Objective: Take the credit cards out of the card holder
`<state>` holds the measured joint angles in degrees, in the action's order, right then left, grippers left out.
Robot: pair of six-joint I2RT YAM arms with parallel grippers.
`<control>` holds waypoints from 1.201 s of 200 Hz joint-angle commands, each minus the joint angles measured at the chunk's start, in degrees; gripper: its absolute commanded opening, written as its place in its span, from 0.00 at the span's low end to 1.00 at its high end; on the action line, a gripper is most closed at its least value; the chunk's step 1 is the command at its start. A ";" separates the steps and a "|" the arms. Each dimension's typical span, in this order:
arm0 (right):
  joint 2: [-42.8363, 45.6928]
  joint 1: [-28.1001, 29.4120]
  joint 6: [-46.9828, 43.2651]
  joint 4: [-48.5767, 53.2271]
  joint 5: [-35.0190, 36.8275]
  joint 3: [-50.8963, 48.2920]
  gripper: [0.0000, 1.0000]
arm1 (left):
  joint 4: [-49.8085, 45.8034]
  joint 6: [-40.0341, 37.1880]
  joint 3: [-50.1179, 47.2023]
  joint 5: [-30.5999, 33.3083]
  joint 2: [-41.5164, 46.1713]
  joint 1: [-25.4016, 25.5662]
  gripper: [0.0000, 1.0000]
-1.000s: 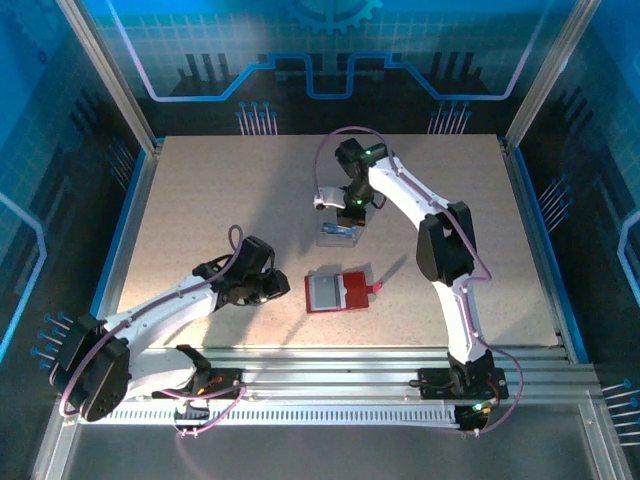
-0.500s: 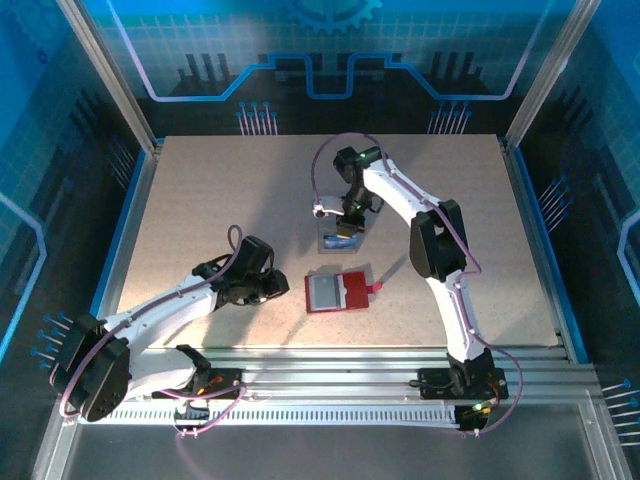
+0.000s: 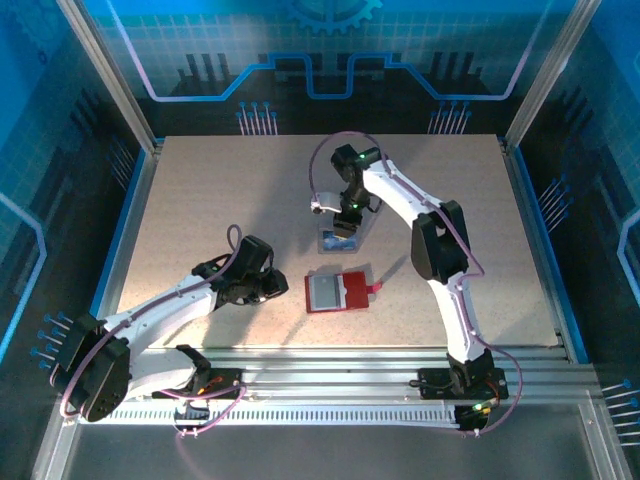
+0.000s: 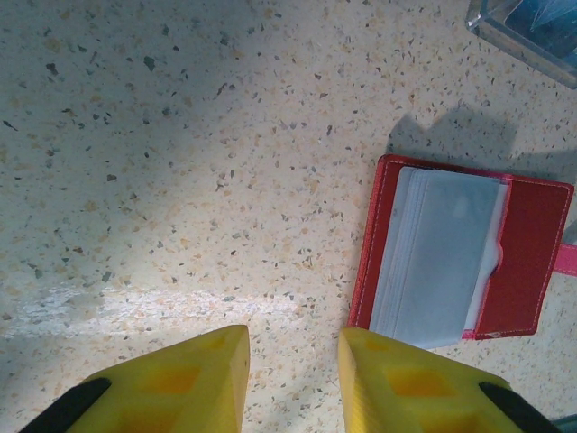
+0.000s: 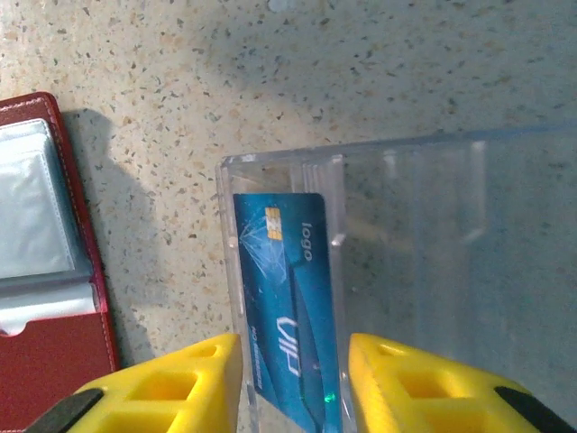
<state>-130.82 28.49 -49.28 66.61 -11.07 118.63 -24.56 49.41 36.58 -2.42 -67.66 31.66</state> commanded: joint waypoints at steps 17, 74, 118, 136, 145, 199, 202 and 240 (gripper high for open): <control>11.65 0.47 6.08 -8.74 -1.77 -7.68 0.38 | 2.07 -0.12 0.03 -3.17 0.48 -0.56 0.32; 30.22 1.02 24.21 -27.23 -9.06 -30.24 0.41 | 8.94 0.88 0.77 -10.11 -5.02 -0.62 0.30; 41.20 0.97 45.85 -41.07 -9.34 -46.63 0.43 | 12.59 1.57 0.86 -13.55 -9.77 -0.37 0.25; 43.37 1.03 55.51 -44.14 -8.32 -51.00 0.43 | 13.78 1.58 0.89 -14.51 -11.16 -0.39 0.25; 44.01 0.98 60.04 -45.07 -8.69 -53.01 0.42 | 14.45 1.86 0.86 -14.97 -11.88 -0.37 0.24; 44.95 1.99 79.83 -51.42 -14.45 -62.52 0.36 | 18.07 2.34 1.09 -16.63 -16.11 -0.30 0.19; 44.87 2.07 80.75 -51.69 -14.73 -63.02 0.35 | 18.20 2.28 1.19 -16.65 -16.37 -0.36 0.19; 42.63 3.73 84.52 -51.02 -18.10 -64.75 0.31 | 18.78 1.83 2.31 -17.32 -18.58 -0.31 0.11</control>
<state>-87.44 30.37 29.52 18.06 -25.63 54.65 -6.96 51.11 36.77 -17.91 -84.90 31.59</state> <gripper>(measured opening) 0.311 0.126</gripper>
